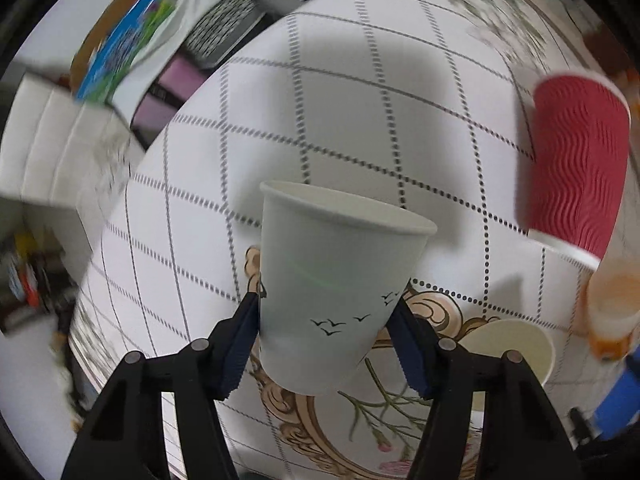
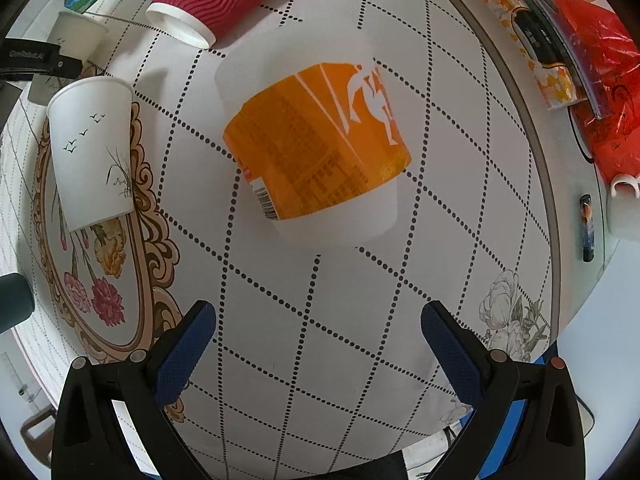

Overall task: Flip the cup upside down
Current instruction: 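Close the left gripper around the white bird-print cup's body, then lift the white cup with the left gripper and carry it toward the right gripper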

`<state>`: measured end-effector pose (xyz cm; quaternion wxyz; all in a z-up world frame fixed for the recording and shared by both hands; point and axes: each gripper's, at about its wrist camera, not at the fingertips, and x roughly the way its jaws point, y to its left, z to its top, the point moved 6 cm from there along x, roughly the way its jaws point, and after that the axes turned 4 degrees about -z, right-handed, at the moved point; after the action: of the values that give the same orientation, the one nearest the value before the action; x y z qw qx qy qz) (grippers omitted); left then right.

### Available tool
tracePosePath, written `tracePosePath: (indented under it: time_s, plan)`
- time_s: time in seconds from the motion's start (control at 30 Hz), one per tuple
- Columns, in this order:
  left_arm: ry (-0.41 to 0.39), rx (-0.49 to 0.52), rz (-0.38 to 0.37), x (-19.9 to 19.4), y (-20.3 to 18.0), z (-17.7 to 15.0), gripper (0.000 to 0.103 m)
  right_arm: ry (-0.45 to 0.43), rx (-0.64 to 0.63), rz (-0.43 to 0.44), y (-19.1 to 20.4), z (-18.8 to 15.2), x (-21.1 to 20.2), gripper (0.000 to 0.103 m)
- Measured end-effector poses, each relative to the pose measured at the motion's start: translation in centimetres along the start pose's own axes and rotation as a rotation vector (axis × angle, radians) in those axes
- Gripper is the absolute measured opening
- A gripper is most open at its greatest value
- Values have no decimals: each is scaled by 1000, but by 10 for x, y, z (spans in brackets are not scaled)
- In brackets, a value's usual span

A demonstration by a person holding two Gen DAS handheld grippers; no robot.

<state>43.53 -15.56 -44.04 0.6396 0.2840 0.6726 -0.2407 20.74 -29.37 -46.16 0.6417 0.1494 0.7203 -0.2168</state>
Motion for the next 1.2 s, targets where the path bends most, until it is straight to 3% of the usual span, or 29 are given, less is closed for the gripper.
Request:
tracePosePath:
  time_s: [0.33,0.77,1.0,1.2]
  plan:
    - [53,-296,-110,-16,17,-44,61,-19,-40,23,-3,2,-12,103]
    - [-1,-594,-189,-60,-29,-182,61,-48,-166,50,-18,-26,-28,103]
    - [17,-708,-224,-52,-63,-245,61,-60,-261,60,-16,-57,-23,103]
    - [59,-806,-283,-21,-85,-283,61,-49,-333,49,-13,-85,-13,103]
